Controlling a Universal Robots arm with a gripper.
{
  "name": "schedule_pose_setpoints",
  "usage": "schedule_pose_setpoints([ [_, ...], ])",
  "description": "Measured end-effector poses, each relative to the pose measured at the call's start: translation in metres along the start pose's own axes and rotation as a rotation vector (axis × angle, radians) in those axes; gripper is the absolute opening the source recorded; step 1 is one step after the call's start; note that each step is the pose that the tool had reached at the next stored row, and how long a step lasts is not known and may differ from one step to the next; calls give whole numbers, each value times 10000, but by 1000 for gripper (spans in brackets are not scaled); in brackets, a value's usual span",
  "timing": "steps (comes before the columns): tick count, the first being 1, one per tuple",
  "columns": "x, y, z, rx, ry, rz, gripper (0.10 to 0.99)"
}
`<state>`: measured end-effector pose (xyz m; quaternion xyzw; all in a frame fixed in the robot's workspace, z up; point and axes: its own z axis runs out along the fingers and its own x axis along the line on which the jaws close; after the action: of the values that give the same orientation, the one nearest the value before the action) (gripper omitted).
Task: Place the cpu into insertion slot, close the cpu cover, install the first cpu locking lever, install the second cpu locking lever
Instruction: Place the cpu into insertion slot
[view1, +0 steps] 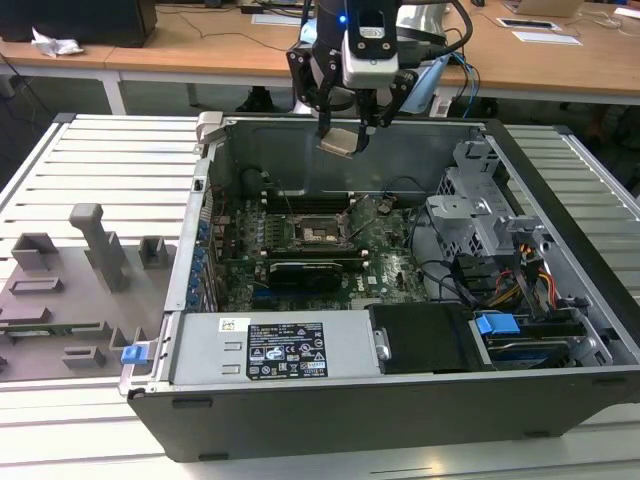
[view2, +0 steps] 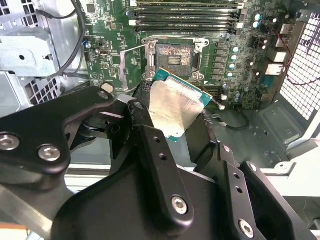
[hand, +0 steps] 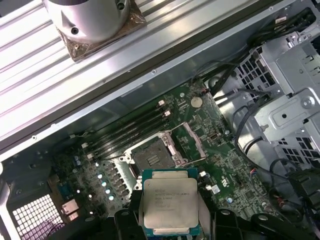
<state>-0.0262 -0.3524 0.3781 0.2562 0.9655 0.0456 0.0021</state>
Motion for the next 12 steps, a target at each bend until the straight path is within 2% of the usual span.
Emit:
schedule_pose_setpoints([
  [12, 0, 0, 0, -12, -58, 646, 529],
])
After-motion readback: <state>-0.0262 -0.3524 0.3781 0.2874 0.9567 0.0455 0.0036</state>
